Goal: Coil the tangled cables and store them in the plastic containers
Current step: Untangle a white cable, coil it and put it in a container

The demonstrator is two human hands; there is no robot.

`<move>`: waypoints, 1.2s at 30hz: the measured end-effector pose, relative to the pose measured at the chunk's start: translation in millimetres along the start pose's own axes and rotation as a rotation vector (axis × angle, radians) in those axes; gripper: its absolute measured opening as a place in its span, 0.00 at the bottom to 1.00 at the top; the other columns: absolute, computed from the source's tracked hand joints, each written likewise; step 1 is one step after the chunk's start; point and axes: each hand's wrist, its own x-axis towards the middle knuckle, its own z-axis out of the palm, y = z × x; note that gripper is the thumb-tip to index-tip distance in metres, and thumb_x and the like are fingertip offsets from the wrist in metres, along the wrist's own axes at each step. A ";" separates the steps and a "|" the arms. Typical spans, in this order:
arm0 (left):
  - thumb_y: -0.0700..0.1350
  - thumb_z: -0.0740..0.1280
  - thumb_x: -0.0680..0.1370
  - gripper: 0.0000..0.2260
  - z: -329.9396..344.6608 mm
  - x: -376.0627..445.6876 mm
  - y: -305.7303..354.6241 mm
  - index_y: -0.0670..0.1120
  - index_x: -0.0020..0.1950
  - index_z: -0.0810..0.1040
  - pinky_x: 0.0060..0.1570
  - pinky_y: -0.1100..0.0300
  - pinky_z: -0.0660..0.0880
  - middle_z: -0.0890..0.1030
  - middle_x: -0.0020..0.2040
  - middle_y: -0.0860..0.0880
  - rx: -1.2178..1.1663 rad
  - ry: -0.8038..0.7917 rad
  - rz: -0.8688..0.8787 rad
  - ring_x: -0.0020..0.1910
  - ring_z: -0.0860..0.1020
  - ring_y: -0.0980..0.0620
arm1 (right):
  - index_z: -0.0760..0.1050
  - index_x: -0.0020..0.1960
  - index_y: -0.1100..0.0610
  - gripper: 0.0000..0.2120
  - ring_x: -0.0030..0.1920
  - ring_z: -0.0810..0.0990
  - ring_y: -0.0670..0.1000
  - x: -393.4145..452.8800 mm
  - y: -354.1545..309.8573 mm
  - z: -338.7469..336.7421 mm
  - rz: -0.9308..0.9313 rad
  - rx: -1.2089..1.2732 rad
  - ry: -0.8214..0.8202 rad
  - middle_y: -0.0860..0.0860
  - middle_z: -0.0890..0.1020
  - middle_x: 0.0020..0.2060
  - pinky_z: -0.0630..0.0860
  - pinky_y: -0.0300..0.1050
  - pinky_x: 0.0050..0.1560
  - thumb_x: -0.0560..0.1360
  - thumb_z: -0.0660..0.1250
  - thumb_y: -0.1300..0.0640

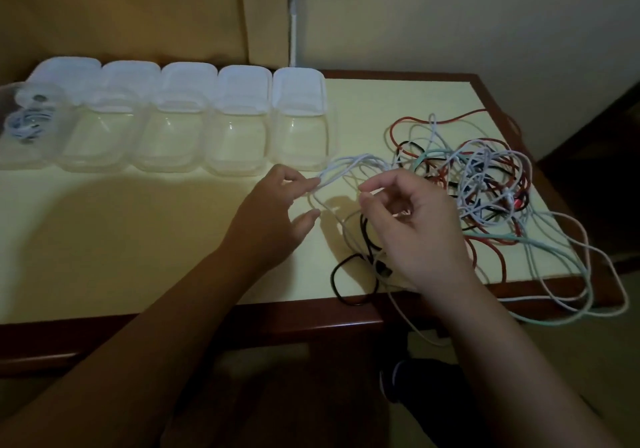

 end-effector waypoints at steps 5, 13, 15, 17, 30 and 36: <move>0.46 0.73 0.79 0.06 -0.8 5.6 10.6 0.49 0.55 0.86 0.52 0.54 0.75 0.83 0.49 0.53 0.013 0.191 0.099 0.49 0.80 0.50 | 0.80 0.50 0.48 0.04 0.34 0.81 0.44 5.2 5.9 4.6 -0.009 -0.122 0.035 0.45 0.82 0.35 0.74 0.40 0.37 0.77 0.73 0.55; 0.43 0.66 0.84 0.07 -42.1 -7.2 38.3 0.50 0.58 0.83 0.42 0.55 0.79 0.83 0.37 0.49 -0.493 0.171 -0.012 0.38 0.83 0.49 | 0.66 0.78 0.39 0.29 0.48 0.79 0.49 12.3 3.5 9.5 -0.136 -0.292 0.053 0.48 0.78 0.50 0.80 0.51 0.49 0.79 0.71 0.49; 0.43 0.65 0.84 0.07 -51.2 -6.8 39.2 0.49 0.58 0.83 0.31 0.50 0.76 0.77 0.33 0.46 -0.572 0.189 -0.050 0.28 0.77 0.46 | 0.72 0.75 0.40 0.23 0.53 0.77 0.50 14.8 8.1 11.5 -0.138 -0.370 0.016 0.49 0.76 0.52 0.78 0.50 0.54 0.81 0.69 0.47; 0.44 0.64 0.85 0.08 -59.4 -6.2 38.1 0.49 0.57 0.83 0.24 0.52 0.67 0.70 0.29 0.50 -0.633 0.185 -0.097 0.23 0.67 0.45 | 0.79 0.67 0.44 0.16 0.53 0.77 0.51 17.3 11.7 13.8 -0.131 -0.385 0.009 0.50 0.76 0.53 0.77 0.50 0.54 0.81 0.69 0.47; 0.47 0.63 0.82 0.09 -90.9 -11.9 16.8 0.49 0.52 0.83 0.27 0.62 0.55 0.58 0.28 0.50 -0.998 0.049 -0.220 0.26 0.54 0.53 | 0.76 0.68 0.41 0.16 0.38 0.84 0.46 29.1 12.9 42.4 -0.016 -0.201 -0.125 0.43 0.83 0.47 0.83 0.52 0.42 0.81 0.69 0.47; 0.50 0.59 0.86 0.11 -114.1 -4.0 -0.1 0.52 0.50 0.81 0.24 0.65 0.55 0.56 0.30 0.54 -1.309 0.271 -0.420 0.27 0.53 0.56 | 0.79 0.60 0.47 0.09 0.34 0.82 0.46 47.7 29.7 36.4 -0.018 -0.343 0.000 0.47 0.84 0.35 0.81 0.50 0.41 0.85 0.62 0.49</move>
